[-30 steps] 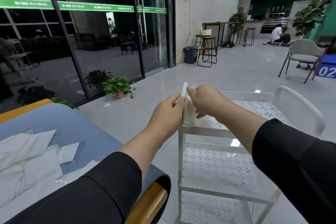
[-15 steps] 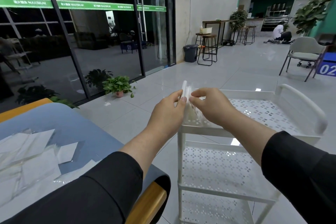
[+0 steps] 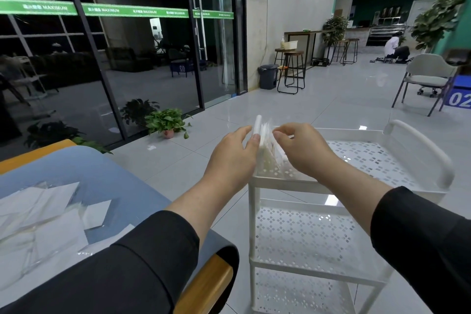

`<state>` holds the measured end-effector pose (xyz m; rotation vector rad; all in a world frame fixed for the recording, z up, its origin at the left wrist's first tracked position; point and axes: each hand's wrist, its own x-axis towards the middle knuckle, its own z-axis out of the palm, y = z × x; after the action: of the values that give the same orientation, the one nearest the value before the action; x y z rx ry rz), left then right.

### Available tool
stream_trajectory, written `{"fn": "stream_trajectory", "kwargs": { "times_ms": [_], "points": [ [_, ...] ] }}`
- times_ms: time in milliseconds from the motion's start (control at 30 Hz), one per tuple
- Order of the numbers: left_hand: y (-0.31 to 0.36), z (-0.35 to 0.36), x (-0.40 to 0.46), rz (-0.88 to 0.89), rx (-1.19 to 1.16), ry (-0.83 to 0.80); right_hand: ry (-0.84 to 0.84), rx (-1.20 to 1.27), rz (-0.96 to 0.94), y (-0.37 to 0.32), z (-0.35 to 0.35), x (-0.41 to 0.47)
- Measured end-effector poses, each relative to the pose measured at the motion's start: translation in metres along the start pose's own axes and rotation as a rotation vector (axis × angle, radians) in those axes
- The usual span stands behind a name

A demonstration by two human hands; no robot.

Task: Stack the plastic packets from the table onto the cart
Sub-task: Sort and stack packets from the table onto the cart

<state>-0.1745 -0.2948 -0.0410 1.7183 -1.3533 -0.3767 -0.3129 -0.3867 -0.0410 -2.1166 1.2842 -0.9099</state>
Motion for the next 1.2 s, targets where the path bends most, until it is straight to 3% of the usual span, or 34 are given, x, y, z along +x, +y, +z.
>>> {"fn": "stream_trajectory", "kwargs": {
  "times_ms": [133,300,367,467,633,767,900,1033,1200],
  "points": [
    [-0.001,-0.011,-0.004,-0.011,0.035,0.035,0.095,-0.006,-0.055,-0.008,-0.007,-0.006],
    [0.006,-0.072,-0.024,0.011,0.122,0.133,0.231,0.079,-0.373,-0.063,-0.015,-0.036],
    [0.005,-0.117,-0.04,0.002,0.198,0.2,0.161,0.128,-0.468,-0.096,-0.004,-0.055],
    [-0.005,-0.192,-0.081,-0.046,0.357,0.285,-0.078,0.15,-0.525,-0.14,0.026,-0.088],
    [-0.027,-0.266,-0.202,-0.164,0.589,0.329,-0.45,-0.02,-0.661,-0.179,0.092,-0.151],
    [-0.057,-0.254,-0.297,-0.24,0.671,0.233,-0.644,-0.216,-0.713,-0.169,0.128,-0.192],
    [-0.082,-0.208,-0.331,-0.252,0.677,0.043,-0.695,-0.189,-0.671,-0.144,0.14,-0.215],
    [-0.1,-0.17,-0.334,-0.266,0.755,-0.102,-0.625,-0.195,-0.726,-0.127,0.156,-0.227],
    [-0.108,-0.163,-0.323,-0.322,0.744,-0.036,-0.474,-0.117,-0.698,-0.125,0.173,-0.233]
  ]
}}
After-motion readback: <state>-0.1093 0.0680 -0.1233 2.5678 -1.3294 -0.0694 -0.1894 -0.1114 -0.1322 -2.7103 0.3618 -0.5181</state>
